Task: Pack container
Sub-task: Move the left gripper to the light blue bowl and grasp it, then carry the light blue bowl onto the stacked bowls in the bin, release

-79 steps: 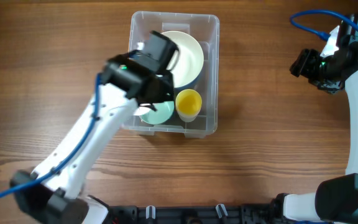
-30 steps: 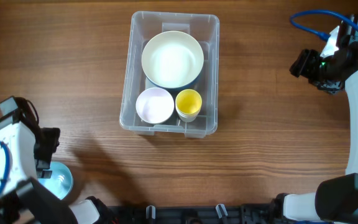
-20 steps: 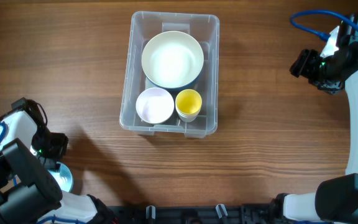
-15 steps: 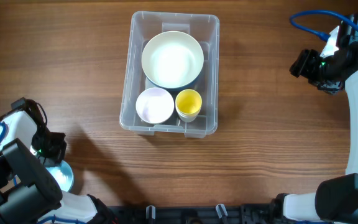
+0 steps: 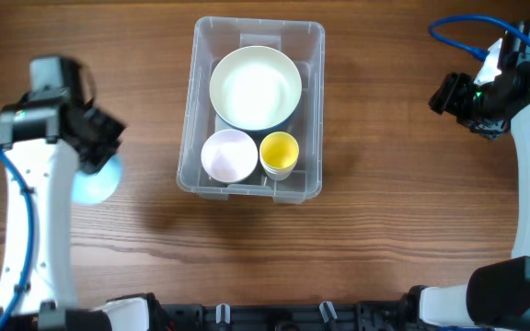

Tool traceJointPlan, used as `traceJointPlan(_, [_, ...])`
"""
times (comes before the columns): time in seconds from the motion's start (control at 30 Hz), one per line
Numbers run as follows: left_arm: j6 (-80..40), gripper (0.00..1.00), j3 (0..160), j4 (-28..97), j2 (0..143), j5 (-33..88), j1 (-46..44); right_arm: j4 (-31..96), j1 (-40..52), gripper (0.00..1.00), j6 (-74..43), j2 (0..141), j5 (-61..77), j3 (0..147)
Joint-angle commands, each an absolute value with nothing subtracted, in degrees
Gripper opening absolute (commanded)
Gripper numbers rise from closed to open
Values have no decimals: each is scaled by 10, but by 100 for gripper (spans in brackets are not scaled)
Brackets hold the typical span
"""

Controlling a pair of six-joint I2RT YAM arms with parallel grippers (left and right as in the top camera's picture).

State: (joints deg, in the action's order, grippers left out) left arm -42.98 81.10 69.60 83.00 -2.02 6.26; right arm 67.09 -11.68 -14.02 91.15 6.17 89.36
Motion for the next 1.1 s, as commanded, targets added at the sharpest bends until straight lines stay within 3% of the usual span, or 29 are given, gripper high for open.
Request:
traceJointPlan(0.0, [-375, 4, 898, 675, 820, 5, -103, 671, -114, 73, -137, 898, 65, 891])
traceJointPlan(0.13, [-321, 4, 905, 625, 844, -18, -259, 672, -114, 73, -137, 898, 65, 891])
traceJointPlan(0.27, [-306, 4, 904, 637, 921, -20, -325, 672, -114, 73, -136, 898, 74, 891])
traceJointPlan(0.37, [-306, 4, 904, 651, 974, -20, -326, 674, -114, 73, -135, 898, 74, 891])
traceJointPlan(0.47, [-306, 6, 904, 652, 1004, -20, -320, 674, -114, 73, -135, 898, 74, 891])
traceJointPlan(0.53, [-304, 19, 904, 652, 1014, -20, -318, 674, -114, 73, -135, 898, 74, 891])
traceJointPlan(0.63, [-302, 28, 905, 646, 1014, -22, -313, 674, -114, 73, -136, 898, 74, 891])
traceJointPlan(0.83, [-302, 26, 923, 658, 958, -60, -250, 674, -114, 73, -135, 898, 74, 891])
traceJointPlan(1.07, [-331, 26, 925, 688, 886, -99, -74, 673, -114, 70, -105, 898, 126, 891])
